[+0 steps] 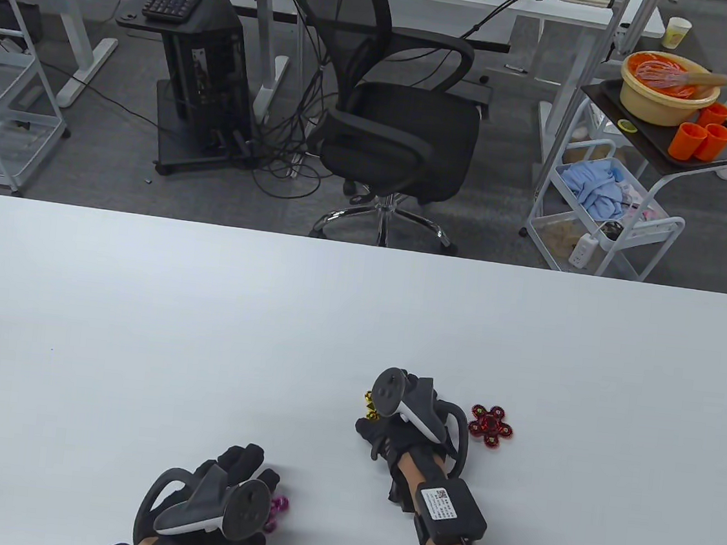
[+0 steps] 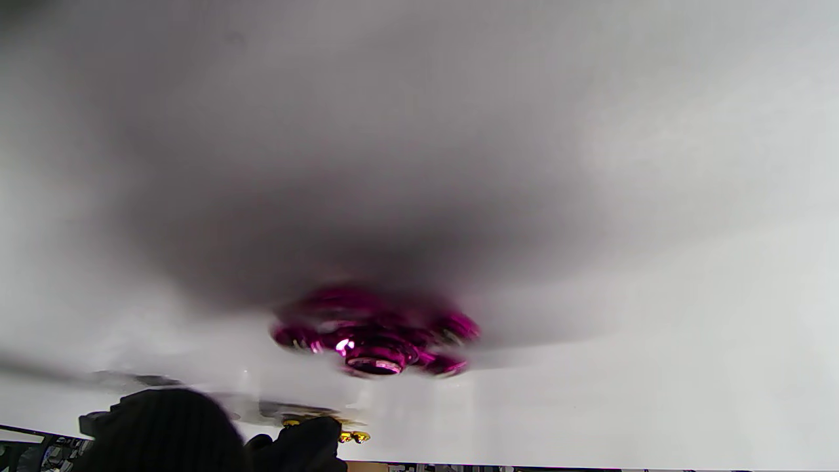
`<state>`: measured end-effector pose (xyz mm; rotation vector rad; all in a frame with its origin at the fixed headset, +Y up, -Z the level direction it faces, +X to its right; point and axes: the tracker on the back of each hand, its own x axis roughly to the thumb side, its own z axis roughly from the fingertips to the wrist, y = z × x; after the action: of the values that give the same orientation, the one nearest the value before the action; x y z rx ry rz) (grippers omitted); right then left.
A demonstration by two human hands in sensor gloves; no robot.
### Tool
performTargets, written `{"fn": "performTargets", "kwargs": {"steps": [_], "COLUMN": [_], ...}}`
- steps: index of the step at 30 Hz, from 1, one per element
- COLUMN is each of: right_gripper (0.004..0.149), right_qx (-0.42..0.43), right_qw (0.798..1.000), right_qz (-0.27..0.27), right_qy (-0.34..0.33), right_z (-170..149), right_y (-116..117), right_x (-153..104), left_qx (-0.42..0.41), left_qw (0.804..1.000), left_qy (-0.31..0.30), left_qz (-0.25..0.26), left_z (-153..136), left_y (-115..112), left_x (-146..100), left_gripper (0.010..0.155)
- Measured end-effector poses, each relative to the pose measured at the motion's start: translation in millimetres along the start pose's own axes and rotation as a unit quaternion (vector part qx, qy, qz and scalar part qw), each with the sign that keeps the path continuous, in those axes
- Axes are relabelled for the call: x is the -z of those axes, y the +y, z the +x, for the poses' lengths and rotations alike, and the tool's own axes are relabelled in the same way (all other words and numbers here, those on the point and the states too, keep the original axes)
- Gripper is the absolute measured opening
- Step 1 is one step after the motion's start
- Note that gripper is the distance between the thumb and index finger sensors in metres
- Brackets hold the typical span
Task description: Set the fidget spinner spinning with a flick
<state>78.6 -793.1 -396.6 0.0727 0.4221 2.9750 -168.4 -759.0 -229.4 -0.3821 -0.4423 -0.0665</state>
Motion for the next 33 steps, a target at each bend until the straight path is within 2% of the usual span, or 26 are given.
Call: {"fn": "performTargets", "kwargs": {"steps": [4, 24, 27, 29, 33], "right_gripper": [0.094, 0.082, 0.084, 0.086, 0.087], "right_qx": [-0.037, 0.008, -0.009, -0.045, -0.047], "right_qw": [0.999, 1.000, 0.999, 0.996, 0.988], "right_qz": [-0.001, -0.020, -0.042, -0.075, -0.130], "right_qy": [-0.009, -0.002, -0.006, -0.023, -0.067], "right_z": [1.9, 9.9, 13.4, 16.2, 16.3], "right_y": [1.1, -2.7, -5.6, -9.2, -21.7], "right_x": [1.7, 7.4, 7.8, 4.9, -13.5], "left_qx": [0.001, 0.005, 0.005, 0.005, 0.006], "left_qw": [1.000, 1.000, 1.000, 1.000, 1.000], "left_qy": [-0.001, -0.004, -0.004, -0.004, -0.003], "left_qz": [-0.002, -0.012, -0.011, -0.010, -0.008], "left_z": [0.8, 4.1, 4.5, 4.5, 3.9], "left_y": [-0.1, -0.3, -0.4, -0.4, -0.7], "left_x": [0.5, 2.4, 2.6, 2.5, 2.5], "left_gripper": [0.081, 0.081, 0.081, 0.081, 0.081]}}
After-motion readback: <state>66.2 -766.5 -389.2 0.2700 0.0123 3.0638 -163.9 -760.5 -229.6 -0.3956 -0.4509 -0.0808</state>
